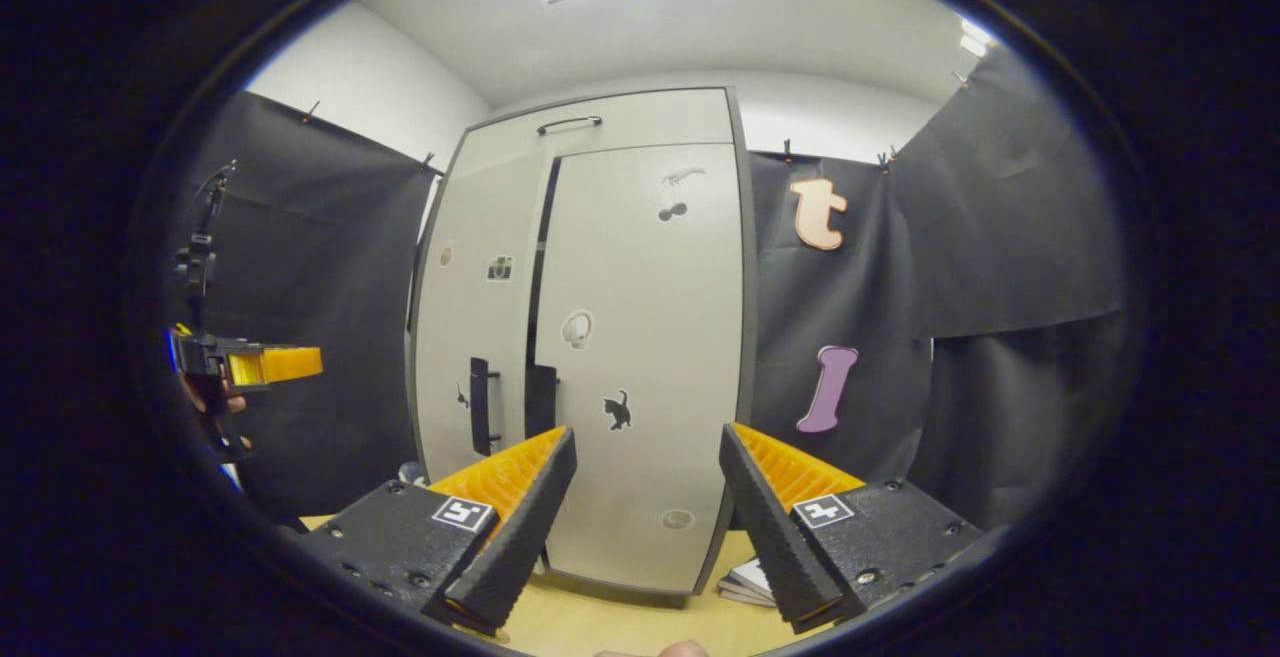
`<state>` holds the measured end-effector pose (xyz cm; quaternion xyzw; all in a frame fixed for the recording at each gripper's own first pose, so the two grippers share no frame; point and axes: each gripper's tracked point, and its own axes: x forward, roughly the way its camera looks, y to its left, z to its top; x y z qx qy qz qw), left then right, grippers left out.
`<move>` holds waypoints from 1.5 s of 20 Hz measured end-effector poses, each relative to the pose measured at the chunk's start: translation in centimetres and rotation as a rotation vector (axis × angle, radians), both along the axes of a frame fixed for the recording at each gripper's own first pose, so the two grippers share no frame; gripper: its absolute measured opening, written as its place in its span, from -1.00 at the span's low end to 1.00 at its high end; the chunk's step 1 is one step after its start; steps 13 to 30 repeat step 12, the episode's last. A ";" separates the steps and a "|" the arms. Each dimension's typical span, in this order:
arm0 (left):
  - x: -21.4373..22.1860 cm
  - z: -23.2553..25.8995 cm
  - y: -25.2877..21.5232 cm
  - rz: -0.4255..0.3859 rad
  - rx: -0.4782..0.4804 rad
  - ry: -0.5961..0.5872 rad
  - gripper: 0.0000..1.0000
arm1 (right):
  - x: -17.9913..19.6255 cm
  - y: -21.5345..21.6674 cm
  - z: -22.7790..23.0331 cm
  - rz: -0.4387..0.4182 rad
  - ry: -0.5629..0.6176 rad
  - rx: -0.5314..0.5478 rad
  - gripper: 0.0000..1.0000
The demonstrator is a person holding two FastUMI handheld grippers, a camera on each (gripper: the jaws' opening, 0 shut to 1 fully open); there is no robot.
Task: Grasp the bottle in the cabinet with the left hand and place it on the coaster, then close the right door with the right hand and the left door with the left hand.
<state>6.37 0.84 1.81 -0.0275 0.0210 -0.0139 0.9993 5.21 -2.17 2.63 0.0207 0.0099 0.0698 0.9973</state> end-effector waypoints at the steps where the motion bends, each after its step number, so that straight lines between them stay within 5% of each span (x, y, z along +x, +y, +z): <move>1: -0.8 0.1 0.8 0.022 0.009 -0.001 0.89 | 0.2 0.5 0.3 0.006 -0.007 -0.002 0.89; 12: -7.2 -0.3 6.2 0.175 0.056 -0.013 0.90 | 0.1 5.0 0.8 0.076 -0.020 0.009 0.89; 30: -7.2 -0.3 6.2 0.175 0.056 -0.013 0.90 | 0.1 5.0 0.8 0.076 -0.020 0.009 0.89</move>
